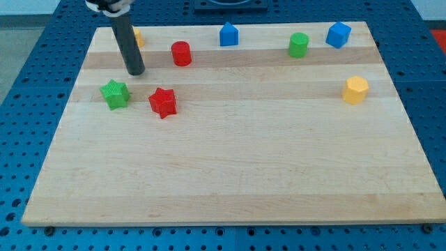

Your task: Drag the red circle to the right side of the red star

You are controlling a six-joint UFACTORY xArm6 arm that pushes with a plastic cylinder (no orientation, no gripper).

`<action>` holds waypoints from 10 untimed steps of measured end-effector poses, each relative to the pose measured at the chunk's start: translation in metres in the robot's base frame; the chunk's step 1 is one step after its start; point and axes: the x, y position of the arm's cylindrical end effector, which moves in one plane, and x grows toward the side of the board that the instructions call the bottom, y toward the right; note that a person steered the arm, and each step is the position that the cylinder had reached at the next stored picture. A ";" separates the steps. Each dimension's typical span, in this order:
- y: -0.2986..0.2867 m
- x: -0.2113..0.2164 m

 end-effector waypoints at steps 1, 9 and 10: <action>-0.009 -0.022; 0.157 -0.026; 0.172 -0.005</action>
